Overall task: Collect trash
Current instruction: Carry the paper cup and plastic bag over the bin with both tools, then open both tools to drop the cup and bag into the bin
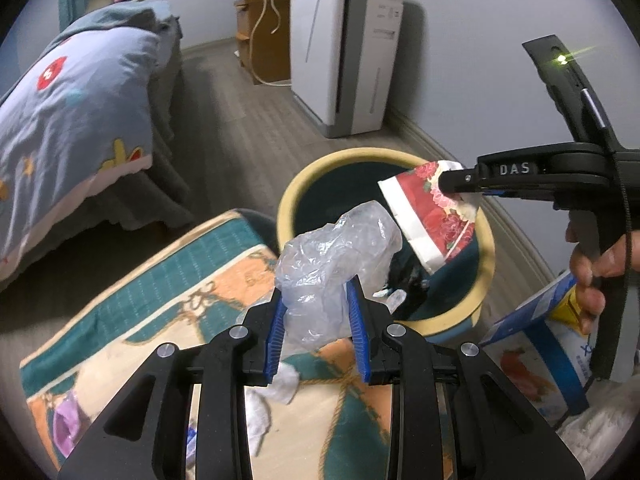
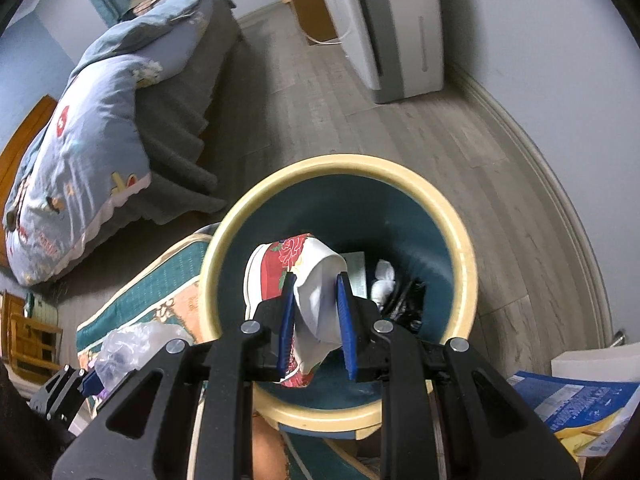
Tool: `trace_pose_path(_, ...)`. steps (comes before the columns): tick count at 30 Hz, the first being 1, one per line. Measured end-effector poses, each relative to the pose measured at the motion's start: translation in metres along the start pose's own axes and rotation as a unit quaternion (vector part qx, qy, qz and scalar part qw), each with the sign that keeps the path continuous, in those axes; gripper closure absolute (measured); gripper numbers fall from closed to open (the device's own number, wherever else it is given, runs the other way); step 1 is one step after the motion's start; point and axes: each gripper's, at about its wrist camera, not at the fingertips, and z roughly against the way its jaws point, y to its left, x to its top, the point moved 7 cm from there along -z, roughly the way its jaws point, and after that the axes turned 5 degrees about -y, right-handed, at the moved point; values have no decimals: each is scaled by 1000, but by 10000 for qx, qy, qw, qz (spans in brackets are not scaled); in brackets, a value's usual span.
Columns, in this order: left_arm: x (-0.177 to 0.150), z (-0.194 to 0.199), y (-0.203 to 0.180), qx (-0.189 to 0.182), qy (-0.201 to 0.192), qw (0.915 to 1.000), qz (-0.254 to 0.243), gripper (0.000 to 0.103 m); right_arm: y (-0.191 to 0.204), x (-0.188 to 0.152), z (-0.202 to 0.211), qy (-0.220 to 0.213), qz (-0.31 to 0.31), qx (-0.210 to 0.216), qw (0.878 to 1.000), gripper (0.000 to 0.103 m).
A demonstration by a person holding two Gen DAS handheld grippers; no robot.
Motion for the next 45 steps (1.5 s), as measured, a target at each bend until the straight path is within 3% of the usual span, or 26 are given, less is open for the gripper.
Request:
trace_pose_path(6,5,-12,-15,-102,-20,9999,21,73,-22,4,4,-130,-254,-215,9994,83)
trace_pose_path(17,35,-23,-29,-191,-531,9982,223,72,-42,11,15,-418,-560,-427,9966,83)
trace_pose_path(20,40,-22,-30,-175,-655,9975,188,67,-43,15,17,-526,-598,-439,9959,83)
trace_pose_path(24,42,-19,-32,-163,-788,9966,153,37,-44,16,15,-519,-597,-477,9957,81)
trace_pose_path(26,42,-18,-32,-144,-788,9967,110,32,-44,15,16,-525,-580,-505,9957,74)
trace_pose_path(33,36,-11,-28,-49,-746,9972,81,12,-37,18,21,-566,-620,-419,9956,30)
trace_pose_path(36,32,-2,-24,-4,-756,9971,41,11,-29,20,25,-613,-571,-328,9959,16)
trace_pose_path(40,25,13,-13,97,-754,9971,12,9,-18,20,32,-648,-462,-296,9964,7)
trace_pose_path(45,14,40,5,261,-816,9963,68,8,-5,13,41,-653,-386,-322,9966,6)
